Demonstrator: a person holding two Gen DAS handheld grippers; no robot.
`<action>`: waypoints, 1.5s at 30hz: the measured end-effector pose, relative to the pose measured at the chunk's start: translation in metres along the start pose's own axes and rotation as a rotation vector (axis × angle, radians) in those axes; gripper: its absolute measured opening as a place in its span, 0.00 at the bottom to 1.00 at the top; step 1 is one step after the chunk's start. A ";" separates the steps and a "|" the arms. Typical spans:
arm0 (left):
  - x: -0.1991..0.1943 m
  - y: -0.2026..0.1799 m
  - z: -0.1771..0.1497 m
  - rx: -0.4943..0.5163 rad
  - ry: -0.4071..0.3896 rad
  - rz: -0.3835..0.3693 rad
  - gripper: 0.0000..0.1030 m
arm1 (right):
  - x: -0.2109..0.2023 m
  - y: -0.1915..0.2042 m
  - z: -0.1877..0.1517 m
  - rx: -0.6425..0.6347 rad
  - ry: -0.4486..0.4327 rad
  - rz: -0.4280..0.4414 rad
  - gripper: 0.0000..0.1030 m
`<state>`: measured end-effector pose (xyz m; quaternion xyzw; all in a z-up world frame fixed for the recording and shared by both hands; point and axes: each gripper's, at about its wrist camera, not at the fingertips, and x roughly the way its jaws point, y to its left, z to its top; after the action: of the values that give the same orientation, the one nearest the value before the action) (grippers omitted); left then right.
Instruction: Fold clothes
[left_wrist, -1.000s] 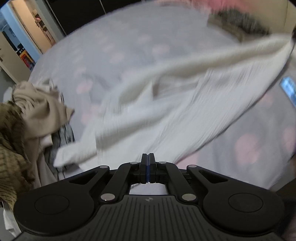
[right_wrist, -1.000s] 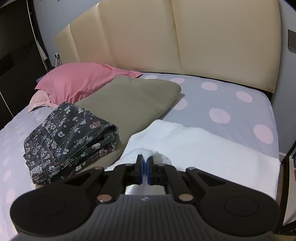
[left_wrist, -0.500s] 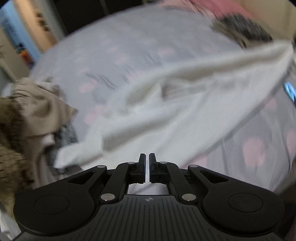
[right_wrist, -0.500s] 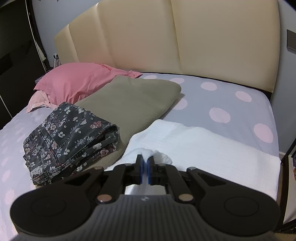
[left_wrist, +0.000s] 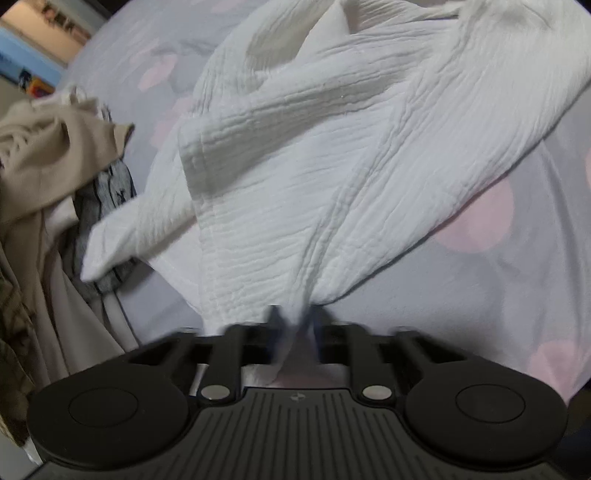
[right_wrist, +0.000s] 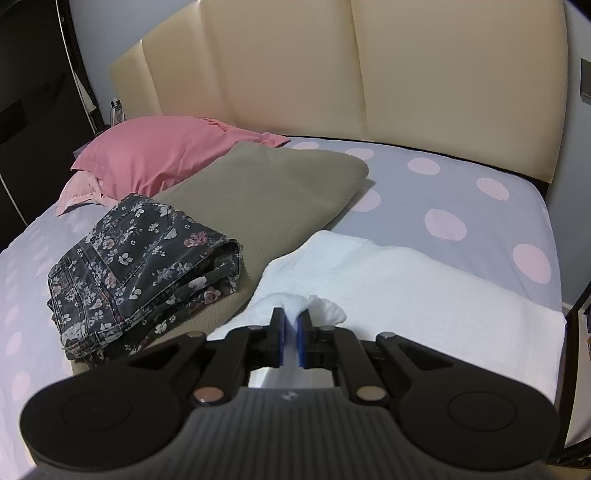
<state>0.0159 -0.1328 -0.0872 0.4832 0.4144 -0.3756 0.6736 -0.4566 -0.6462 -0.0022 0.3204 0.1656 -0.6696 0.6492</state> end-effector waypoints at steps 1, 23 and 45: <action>-0.003 -0.001 0.000 0.006 0.000 0.000 0.03 | 0.000 0.000 0.000 0.000 0.000 0.000 0.09; -0.222 0.071 -0.002 -0.252 -0.392 -0.294 0.01 | 0.003 -0.008 0.000 0.029 0.012 -0.032 0.08; -0.065 0.085 0.043 -0.372 -0.221 -0.087 0.24 | 0.006 0.003 -0.003 -0.028 0.000 -0.035 0.09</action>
<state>0.0772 -0.1458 0.0098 0.2879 0.4206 -0.3722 0.7757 -0.4526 -0.6496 -0.0076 0.3083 0.1806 -0.6786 0.6417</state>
